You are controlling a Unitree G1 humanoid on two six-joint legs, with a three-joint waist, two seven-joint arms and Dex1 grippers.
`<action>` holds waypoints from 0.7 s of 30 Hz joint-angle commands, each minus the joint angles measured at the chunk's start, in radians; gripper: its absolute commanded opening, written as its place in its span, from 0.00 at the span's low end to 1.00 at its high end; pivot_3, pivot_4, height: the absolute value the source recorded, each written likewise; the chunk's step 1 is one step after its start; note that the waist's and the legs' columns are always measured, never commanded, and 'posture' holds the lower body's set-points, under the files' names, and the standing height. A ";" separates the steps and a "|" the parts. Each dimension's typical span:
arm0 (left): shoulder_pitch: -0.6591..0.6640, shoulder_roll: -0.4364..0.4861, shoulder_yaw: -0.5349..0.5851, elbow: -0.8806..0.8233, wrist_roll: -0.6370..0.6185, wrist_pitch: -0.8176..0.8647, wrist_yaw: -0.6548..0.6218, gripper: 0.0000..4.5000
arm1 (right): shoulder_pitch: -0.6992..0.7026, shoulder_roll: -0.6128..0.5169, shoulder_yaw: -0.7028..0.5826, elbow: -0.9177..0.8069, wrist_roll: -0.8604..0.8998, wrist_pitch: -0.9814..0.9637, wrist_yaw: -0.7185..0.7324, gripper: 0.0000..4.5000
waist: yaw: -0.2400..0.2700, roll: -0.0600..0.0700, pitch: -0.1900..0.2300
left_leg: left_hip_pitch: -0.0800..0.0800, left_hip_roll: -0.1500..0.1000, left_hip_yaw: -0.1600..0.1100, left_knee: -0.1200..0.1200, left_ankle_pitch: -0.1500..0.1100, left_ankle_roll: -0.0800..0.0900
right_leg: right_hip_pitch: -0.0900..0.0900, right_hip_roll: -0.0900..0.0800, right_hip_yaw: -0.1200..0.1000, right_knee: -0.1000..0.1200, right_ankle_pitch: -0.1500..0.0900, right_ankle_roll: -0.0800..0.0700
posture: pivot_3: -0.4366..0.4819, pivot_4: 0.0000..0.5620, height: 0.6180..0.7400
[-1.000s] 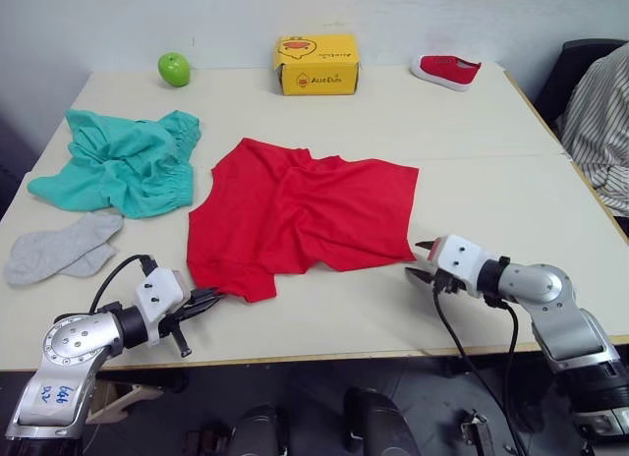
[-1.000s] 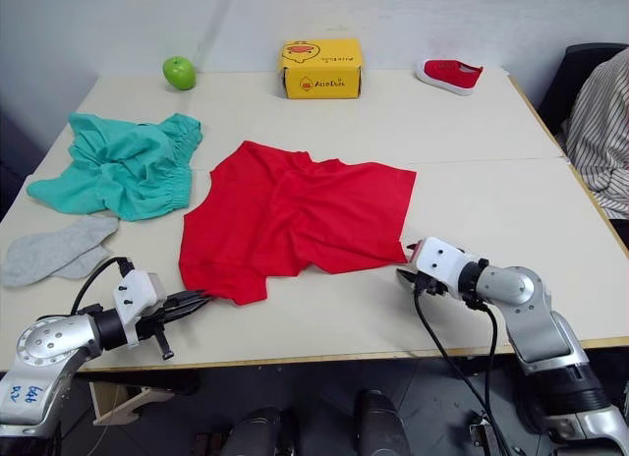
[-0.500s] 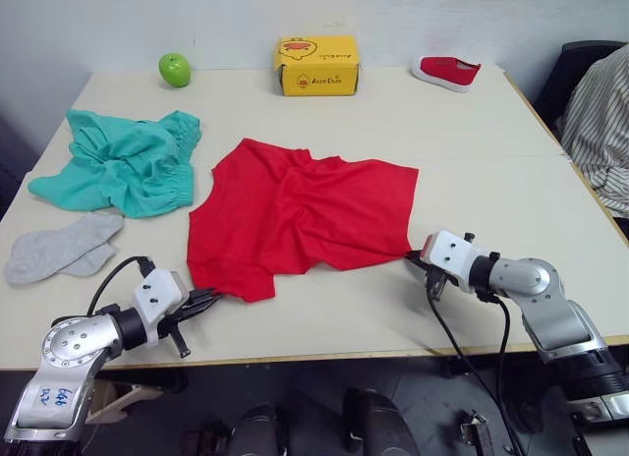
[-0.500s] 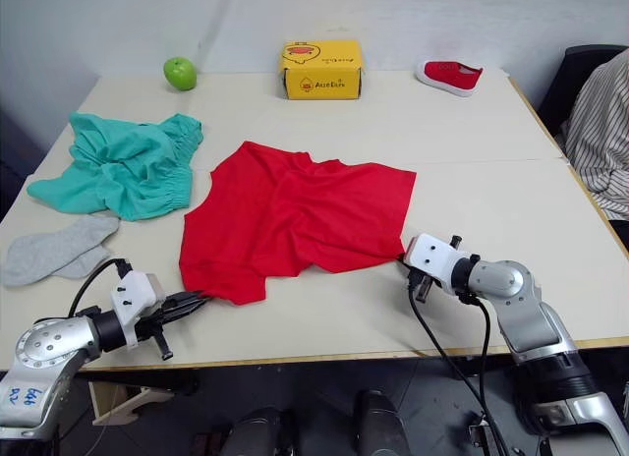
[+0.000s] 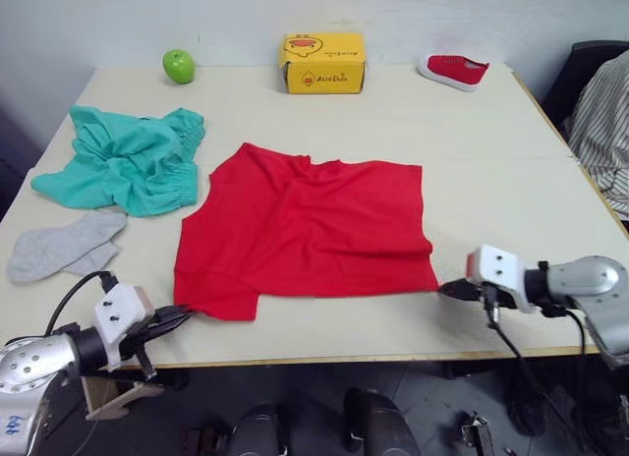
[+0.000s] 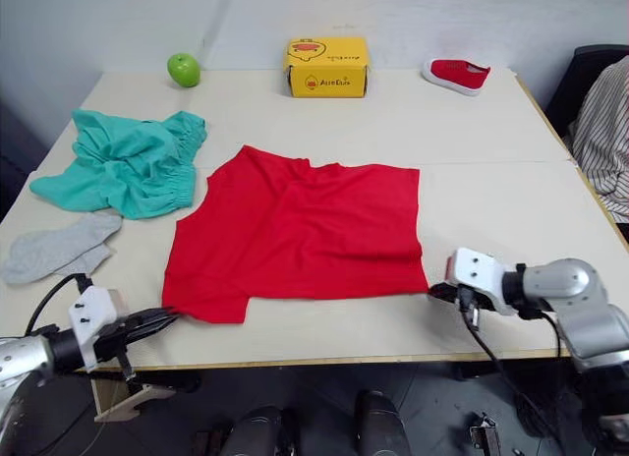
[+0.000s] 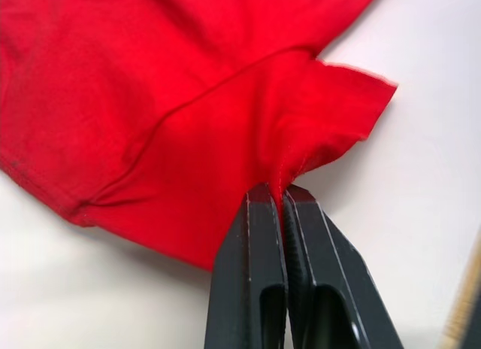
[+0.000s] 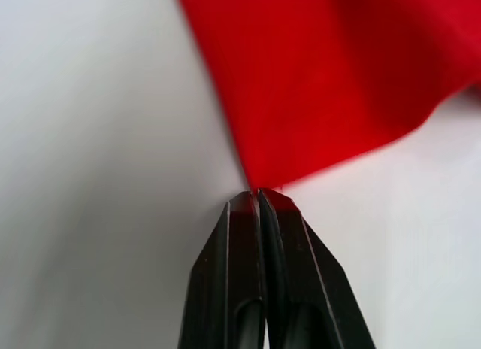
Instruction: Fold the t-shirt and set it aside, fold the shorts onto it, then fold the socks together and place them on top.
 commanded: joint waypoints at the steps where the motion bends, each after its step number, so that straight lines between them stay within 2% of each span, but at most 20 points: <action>1: 0.062 0.025 0.051 -0.072 -0.062 0.042 -0.049 0.00 | 0.058 -0.052 -0.072 -0.057 0.074 0.009 0.080 0.02 | -0.001 0.000 0.000 | 0.000 0.000 0.000 0.000 0.000 0.000 | 0.000 0.000 0.000 0.000 0.000 0.000 | 0.48 0.27 1.00; 6: 0.205 0.061 0.096 -0.145 -0.102 0.107 -0.128 0.00 | 0.236 -0.139 -0.140 -0.115 0.121 0.055 0.167 0.02 | -0.001 0.000 0.001 | 0.001 0.002 0.000 0.000 -0.001 0.001 | 0.000 0.002 0.000 0.000 -0.001 -0.001 | 0.48 0.27 1.00; 8: 0.229 0.070 0.108 -0.156 -0.101 0.114 -0.146 0.00 | 0.270 -0.141 -0.161 -0.126 0.128 0.055 0.168 0.02 | 0.000 0.000 0.001 | 0.001 0.002 0.000 0.000 -0.002 0.001 | 0.000 0.002 0.000 0.001 -0.001 -0.002 | 0.48 0.27 1.00; 10: 0.219 0.063 0.114 -0.157 -0.101 0.116 -0.131 0.00 | 0.258 -0.104 -0.179 -0.122 0.123 0.019 0.118 0.02 | -0.002 0.000 0.001 | 0.001 0.002 0.000 0.001 -0.002 0.001 | 0.000 0.002 0.000 0.001 -0.001 -0.002 | 0.48 0.27 1.00; 15: 0.136 0.049 0.074 -0.114 -0.055 0.084 -0.081 0.00 | 0.112 0.032 -0.132 -0.067 0.063 -0.098 -0.015 0.02 | -0.002 -0.001 0.001 | 0.002 0.003 0.000 0.001 -0.002 -0.003 | 0.000 0.003 0.001 0.001 -0.001 -0.004 | 0.48 0.27 1.00; 18: 0.089 0.022 0.036 -0.110 -0.048 0.089 -0.041 0.00 | 0.040 0.076 -0.081 -0.058 0.036 -0.074 -0.046 0.16 | -0.002 0.000 0.002 | 0.001 0.003 0.000 0.000 0.001 -0.005 | -0.001 0.003 0.001 0.003 -0.001 -0.003 | 0.48 0.27 1.00; 21: 0.082 0.014 0.022 -0.119 -0.039 0.090 -0.030 0.00 | 0.020 0.071 -0.032 -0.026 -0.029 -0.140 -0.043 0.39 | 0.001 0.000 0.002 | 0.001 0.003 0.000 0.000 0.002 -0.006 | -0.001 0.003 0.000 0.004 -0.001 -0.004 | 0.48 0.27 1.00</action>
